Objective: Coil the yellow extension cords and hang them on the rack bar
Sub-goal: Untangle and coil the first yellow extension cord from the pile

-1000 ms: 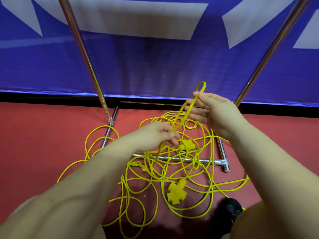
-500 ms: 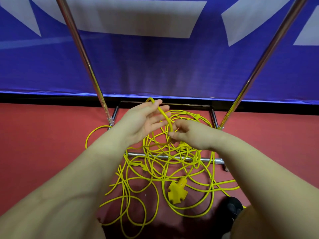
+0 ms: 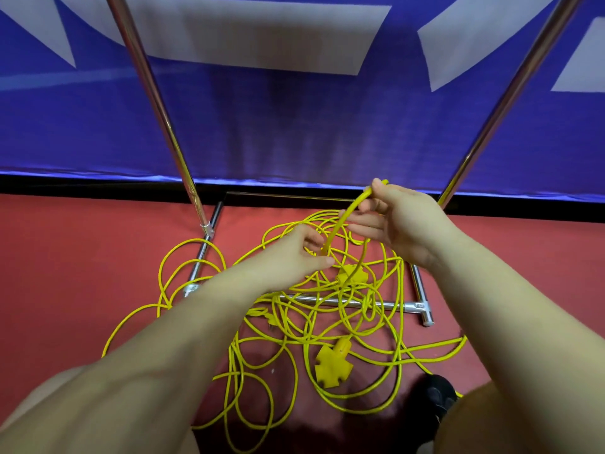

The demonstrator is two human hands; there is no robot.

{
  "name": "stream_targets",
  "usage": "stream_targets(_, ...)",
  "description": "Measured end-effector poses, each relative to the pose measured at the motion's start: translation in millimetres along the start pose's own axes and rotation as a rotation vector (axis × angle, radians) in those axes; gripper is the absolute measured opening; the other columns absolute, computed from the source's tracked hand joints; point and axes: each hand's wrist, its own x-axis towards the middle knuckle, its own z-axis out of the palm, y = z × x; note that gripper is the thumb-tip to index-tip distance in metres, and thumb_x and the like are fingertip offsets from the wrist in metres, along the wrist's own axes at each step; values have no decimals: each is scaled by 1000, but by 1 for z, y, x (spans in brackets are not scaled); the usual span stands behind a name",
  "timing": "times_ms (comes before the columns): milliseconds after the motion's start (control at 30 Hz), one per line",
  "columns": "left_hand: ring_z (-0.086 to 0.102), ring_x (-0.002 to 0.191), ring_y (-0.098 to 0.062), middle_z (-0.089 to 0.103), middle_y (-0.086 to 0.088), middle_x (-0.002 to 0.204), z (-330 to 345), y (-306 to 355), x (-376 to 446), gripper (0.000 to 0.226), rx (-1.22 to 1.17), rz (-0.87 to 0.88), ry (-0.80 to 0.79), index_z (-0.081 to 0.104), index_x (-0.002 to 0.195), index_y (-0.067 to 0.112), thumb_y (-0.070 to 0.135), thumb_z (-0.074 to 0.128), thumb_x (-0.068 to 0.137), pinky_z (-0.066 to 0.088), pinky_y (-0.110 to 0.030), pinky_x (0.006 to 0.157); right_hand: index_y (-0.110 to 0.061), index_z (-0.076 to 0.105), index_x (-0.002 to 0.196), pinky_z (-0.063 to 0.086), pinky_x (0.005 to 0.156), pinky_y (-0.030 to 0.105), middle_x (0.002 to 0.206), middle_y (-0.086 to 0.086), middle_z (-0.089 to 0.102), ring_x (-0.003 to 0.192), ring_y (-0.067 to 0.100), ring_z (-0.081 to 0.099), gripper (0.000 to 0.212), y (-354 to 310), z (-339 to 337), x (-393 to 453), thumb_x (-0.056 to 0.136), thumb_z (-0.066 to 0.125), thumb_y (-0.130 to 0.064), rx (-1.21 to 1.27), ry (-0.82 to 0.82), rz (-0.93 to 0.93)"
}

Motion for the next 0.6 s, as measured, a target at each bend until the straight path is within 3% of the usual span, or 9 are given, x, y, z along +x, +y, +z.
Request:
stream_targets(100,47,55,6,50,12,81,0,5,-1,15,3,48,-11,48,102,21,23,58,91,37,-14,53,-10,52,81,57,55,26,53,-1,56,67,22,72,26,-1,2,0,99,41,-25,125,-1,45)
stream_targets(133,46,51,5,54,10,79,0,7,-1,5,5,54,-47,52,98,20,21,54,93,36,-15,53,-10,53,82,57,55,27,52,-2,58,68,23,72,25,-1,3,-1,99,42,-25,153,-5,52)
stream_targets(233,55,72,-6,63,7,82,-1,13,-3,17,-122,35,-103,55,86,23,17,45,98,42,-25,67,-11,57,89,59,64,31,66,2,66,73,22,72,22,-1,1,0,97,46,-28,142,-11,53)
stream_targets(333,62,76,-8,61,4,79,-8,19,-5,17,-368,-10,-10,53,87,21,17,42,99,49,-27,70,-18,57,99,54,77,34,91,6,67,84,21,69,23,2,-1,1,96,46,-37,-184,-13,33)
stream_targets(433,67,66,-8,56,1,75,-22,21,-3,17,-685,-65,100,54,91,16,18,39,100,56,-30,62,-21,59,109,49,86,32,106,3,66,97,17,65,32,10,4,-4,91,48,-46,-540,-144,32)
stream_targets(533,68,60,-10,52,-1,71,-32,23,-2,18,-965,-86,140,54,92,11,17,39,99,58,-35,57,-20,61,115,46,85,23,103,-6,66,94,6,62,35,24,13,-10,85,62,-38,-809,-353,7)
stream_targets(600,69,60,-10,54,-1,72,-35,25,-2,18,-1037,-81,168,54,91,11,17,40,99,58,-34,54,-17,63,111,47,89,25,103,-1,68,94,9,63,29,34,19,-10,84,67,-27,-884,-421,-19)
